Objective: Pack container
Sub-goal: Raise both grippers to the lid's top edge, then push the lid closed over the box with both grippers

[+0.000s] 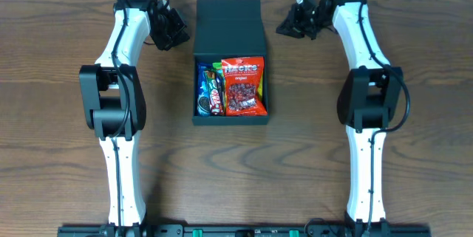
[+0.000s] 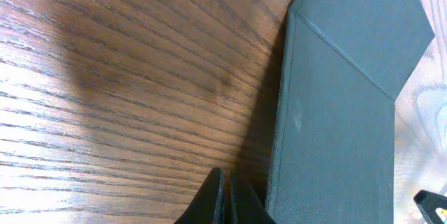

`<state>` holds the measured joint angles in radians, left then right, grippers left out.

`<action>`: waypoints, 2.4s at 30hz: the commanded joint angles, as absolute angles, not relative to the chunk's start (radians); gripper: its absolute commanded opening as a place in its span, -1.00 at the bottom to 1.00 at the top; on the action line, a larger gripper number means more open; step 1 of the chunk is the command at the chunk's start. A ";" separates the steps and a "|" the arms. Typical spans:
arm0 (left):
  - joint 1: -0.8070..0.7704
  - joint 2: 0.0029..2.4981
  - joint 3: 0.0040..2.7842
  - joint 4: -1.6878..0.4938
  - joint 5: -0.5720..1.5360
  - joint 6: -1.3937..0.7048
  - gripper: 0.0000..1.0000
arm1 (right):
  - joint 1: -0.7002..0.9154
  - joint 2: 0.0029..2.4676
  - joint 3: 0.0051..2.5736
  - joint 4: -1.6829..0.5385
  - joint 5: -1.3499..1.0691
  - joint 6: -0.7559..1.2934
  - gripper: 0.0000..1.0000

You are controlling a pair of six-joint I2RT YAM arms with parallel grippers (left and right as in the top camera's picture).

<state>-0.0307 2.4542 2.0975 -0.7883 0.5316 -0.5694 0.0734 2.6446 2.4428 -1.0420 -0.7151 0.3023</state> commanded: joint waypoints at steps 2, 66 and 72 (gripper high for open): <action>-0.033 2.490 2.120 -0.793 0.530 -0.572 -0.89 | 0.081 2.664 2.439 -1.048 -0.715 0.279 -0.97; -0.041 2.293 2.125 -0.420 1.073 -0.264 -0.88 | 0.080 2.439 2.441 -0.998 -1.178 -0.130 -0.97; -0.027 2.228 2.125 -0.566 1.031 -0.101 -0.88 | 0.103 2.375 2.441 -1.184 -1.038 -0.271 -0.97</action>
